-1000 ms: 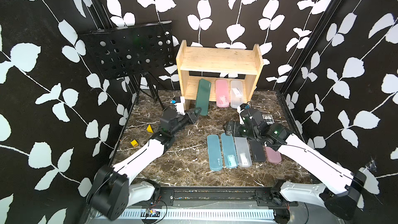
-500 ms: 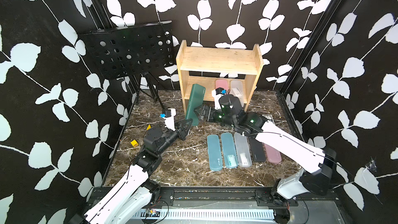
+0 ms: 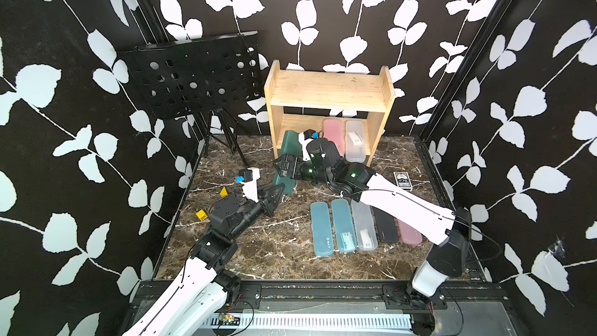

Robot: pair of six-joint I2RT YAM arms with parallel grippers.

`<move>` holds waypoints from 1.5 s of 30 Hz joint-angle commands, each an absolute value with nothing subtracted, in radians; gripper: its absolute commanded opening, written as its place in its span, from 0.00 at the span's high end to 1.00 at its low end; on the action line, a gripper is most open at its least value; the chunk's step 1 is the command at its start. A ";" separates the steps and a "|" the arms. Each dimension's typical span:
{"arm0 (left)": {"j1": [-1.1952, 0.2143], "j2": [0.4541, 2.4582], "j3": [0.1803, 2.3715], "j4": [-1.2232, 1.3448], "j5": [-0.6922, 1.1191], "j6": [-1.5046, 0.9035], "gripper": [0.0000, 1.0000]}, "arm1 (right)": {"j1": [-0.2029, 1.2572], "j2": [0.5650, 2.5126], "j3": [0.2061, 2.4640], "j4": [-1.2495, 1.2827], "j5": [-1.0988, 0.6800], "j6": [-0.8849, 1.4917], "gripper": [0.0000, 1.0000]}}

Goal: Remove the pencil cases from the shelf
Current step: Pick up the pencil case from the shelf, then place the pencil case at the center of the board.

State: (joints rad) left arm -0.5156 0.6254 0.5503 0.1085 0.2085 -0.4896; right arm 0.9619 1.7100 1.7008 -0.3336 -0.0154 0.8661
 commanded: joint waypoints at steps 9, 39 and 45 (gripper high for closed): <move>-0.517 0.575 0.522 0.086 0.151 -0.477 0.32 | 0.968 1.695 1.741 -0.380 0.024 0.819 0.31; -0.517 0.631 0.600 -0.158 -0.158 -0.359 0.01 | 1.093 1.903 1.491 -0.602 0.015 0.960 0.37; -0.518 0.619 0.573 -0.138 -0.138 -0.361 0.01 | 1.096 1.936 1.472 -0.620 0.042 0.985 0.36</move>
State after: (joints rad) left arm -0.5156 0.6323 0.5968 -0.1566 -0.1471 -0.3729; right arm 1.0901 1.9274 1.4654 -0.6121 0.0105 0.9588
